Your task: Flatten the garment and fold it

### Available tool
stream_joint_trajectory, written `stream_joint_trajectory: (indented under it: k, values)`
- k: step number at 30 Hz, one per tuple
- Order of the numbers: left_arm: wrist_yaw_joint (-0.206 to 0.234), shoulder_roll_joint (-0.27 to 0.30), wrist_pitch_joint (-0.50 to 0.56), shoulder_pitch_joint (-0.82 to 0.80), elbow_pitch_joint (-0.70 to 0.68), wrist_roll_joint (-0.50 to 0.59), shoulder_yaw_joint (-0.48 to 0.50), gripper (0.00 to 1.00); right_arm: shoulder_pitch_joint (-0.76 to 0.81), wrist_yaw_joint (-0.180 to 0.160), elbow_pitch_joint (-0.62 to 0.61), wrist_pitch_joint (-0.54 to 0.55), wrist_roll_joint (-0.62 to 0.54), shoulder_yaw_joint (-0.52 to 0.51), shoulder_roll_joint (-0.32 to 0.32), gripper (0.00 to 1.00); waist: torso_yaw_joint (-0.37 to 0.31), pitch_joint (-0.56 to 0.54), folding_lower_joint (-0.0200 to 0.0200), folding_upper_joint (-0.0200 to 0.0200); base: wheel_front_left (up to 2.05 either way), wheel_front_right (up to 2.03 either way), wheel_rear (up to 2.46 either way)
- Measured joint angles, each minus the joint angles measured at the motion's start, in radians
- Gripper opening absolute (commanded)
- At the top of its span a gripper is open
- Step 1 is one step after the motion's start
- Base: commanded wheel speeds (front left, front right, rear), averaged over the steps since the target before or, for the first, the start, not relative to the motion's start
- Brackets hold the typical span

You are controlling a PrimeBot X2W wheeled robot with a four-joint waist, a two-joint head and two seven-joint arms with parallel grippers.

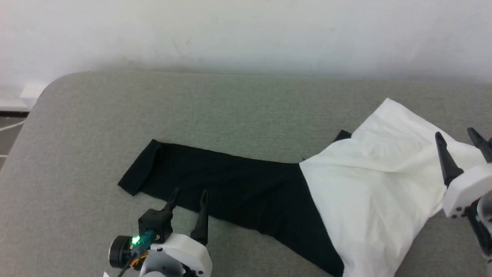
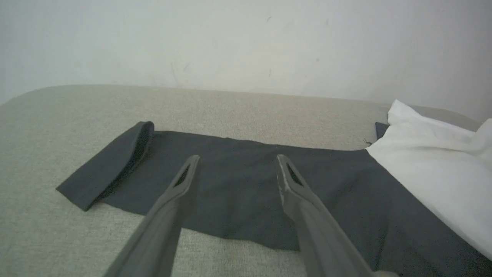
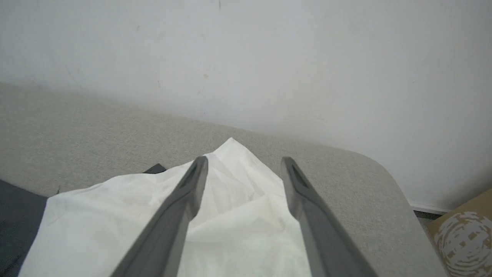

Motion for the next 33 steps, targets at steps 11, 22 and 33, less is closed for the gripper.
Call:
stream_joint_trajectory:
  k: [11, 22, 33]
  values:
    - [-0.072, 0.063, 0.505, -0.030, 0.000, -0.018, -0.092, 1.00, 0.185, 0.000, -0.230, -0.096, -0.021, -0.053, 0.198, 1.00, -0.107, -0.011, 0.0000, 0.0000, 0.00, 0.00, 0.00]
    - [-0.078, 0.085, 0.664, -0.121, 0.020, 0.043, -0.167, 1.00, 0.208, 0.000, -0.212, -0.125, -0.043, -0.035, 0.238, 1.00, -0.172, 0.050, 0.0000, 0.0000, 0.00, 0.00, 0.00]
    - [-0.027, 0.074, 0.553, -0.164, 0.041, -0.003, -0.091, 0.00, 0.205, 0.000, -0.191, -0.139, -0.058, -0.056, 0.249, 1.00, -0.176, 0.085, 0.0002, 0.0000, 0.00, 0.00, 0.00]
